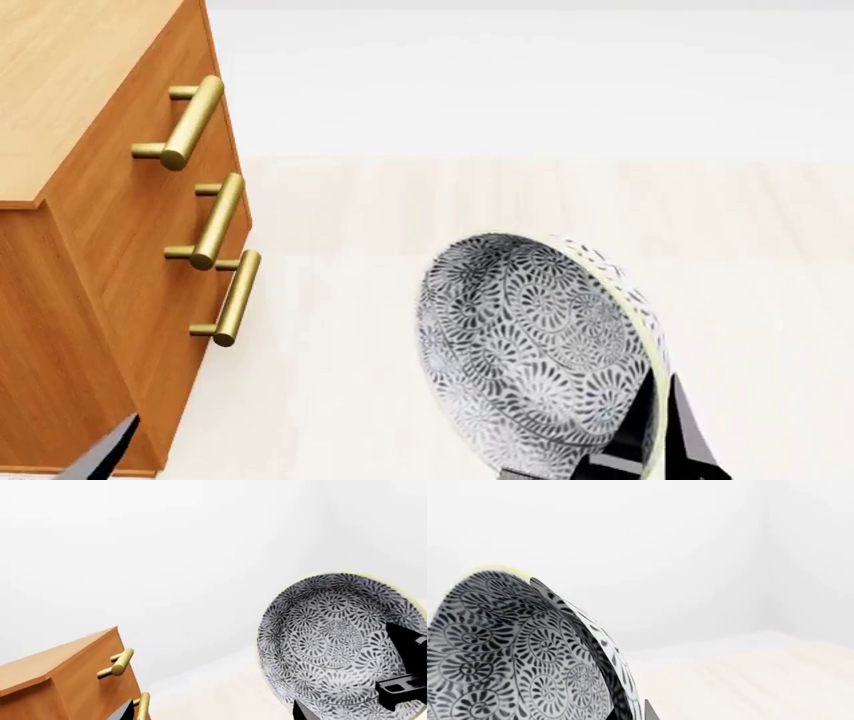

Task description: Put the bowl on top of the cabinet.

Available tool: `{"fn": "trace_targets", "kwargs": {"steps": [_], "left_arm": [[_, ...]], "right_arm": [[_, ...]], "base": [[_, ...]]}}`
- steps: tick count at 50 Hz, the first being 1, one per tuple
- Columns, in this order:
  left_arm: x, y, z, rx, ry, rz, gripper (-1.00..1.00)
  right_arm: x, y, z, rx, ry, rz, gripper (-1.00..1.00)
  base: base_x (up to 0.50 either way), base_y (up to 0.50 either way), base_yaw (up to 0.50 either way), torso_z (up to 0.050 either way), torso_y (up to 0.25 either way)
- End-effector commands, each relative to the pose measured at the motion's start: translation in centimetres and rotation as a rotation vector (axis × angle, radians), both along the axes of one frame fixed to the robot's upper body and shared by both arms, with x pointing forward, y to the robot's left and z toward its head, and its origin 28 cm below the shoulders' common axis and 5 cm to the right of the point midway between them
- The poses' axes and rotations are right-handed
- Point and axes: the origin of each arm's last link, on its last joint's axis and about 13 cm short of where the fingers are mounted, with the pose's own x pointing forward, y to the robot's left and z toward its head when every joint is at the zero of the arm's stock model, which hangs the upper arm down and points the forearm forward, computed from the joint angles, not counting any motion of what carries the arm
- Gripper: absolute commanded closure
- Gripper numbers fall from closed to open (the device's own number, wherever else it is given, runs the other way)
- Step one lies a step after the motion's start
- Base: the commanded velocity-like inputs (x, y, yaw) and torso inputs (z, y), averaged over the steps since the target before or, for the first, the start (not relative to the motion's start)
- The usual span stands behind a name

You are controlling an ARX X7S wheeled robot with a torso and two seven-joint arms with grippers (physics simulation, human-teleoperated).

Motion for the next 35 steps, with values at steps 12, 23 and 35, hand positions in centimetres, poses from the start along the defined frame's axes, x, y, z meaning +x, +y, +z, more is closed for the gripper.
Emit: {"fn": "trace_targets", "kwargs": {"steps": [12, 23, 35], "left_arm": [[1.7, -2.3, 3.1, 0.107, -0.020, -0.076, -1.00], [2.8, -2.6, 3.6, 0.087, 0.007, -0.113, -1.00], [3.9, -1.8, 4.0, 0.085, 0.040, -0.094, -1.00]], "right_arm": [[0.4, 0.5, 1.5, -0.064, -0.070, 0.097, 1.00], [0.7, 1.0, 2.6, -0.111, -0.096, 0.149, 1.00], [0.1, 0.4, 2.2, -0.121, -0.109, 0.159, 1.00]], "base": [[0.00, 0.00, 0.00, 0.000, 0.001], [0.00, 0.00, 0.00, 0.000, 0.000], [0.00, 0.00, 0.00, 0.000, 0.000]]}}
